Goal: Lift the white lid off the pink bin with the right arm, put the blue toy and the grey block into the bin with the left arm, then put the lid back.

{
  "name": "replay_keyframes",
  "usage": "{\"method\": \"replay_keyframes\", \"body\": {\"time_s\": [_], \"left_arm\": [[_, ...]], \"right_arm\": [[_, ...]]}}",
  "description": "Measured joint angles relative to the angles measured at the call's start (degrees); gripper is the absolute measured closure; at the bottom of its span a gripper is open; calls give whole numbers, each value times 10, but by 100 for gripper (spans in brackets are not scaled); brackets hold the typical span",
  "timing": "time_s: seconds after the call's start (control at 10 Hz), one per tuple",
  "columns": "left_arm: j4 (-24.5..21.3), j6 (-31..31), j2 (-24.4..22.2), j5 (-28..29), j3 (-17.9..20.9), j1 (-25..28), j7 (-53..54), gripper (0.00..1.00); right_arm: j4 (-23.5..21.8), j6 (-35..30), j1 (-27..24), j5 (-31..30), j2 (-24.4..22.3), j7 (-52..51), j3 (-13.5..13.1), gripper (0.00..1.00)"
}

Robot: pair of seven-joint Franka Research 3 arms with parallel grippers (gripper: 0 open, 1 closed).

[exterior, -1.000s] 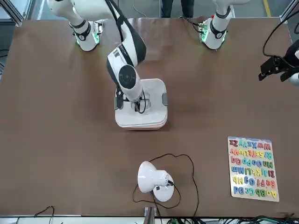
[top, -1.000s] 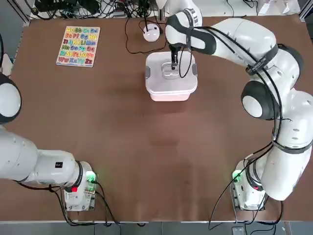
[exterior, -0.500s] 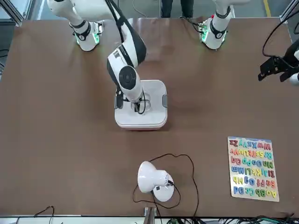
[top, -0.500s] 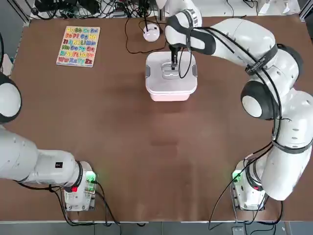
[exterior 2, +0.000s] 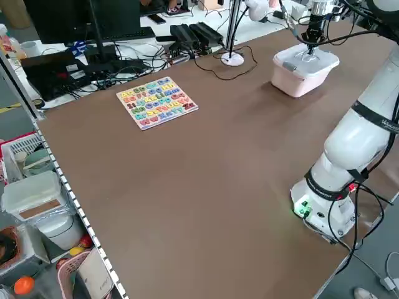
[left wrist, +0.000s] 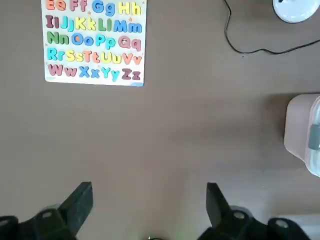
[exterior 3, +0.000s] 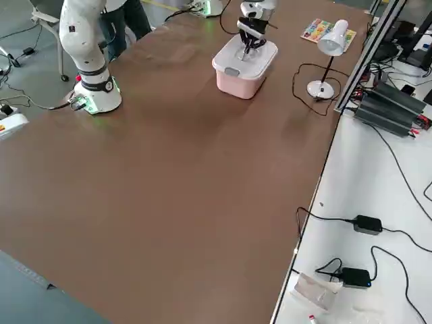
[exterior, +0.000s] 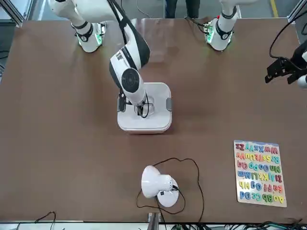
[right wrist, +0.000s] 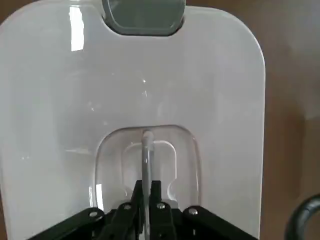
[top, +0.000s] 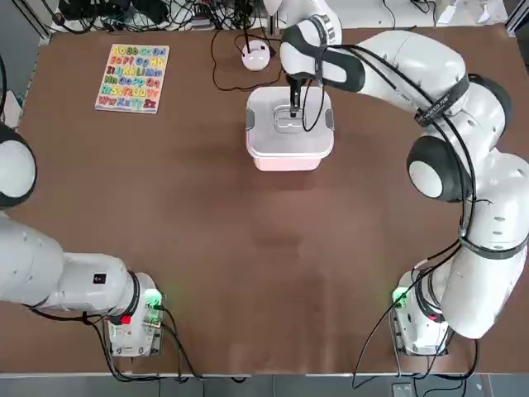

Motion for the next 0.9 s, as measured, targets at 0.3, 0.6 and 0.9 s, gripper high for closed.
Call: {"method": "replay_keyframes", "body": {"time_s": [0.3, 0.6, 0.9], "left_arm": [[0, 0, 0, 0, 0, 0, 0, 0], [0, 0, 0, 0, 0, 0, 0, 0], [0, 0, 0, 0, 0, 0, 0, 0]], "right_arm": [[0, 0, 0, 0, 0, 3, 0, 93], [3, 0, 0, 0, 3, 15, 0, 93], [11, 1, 0, 0, 8, 25, 0, 93]]}}
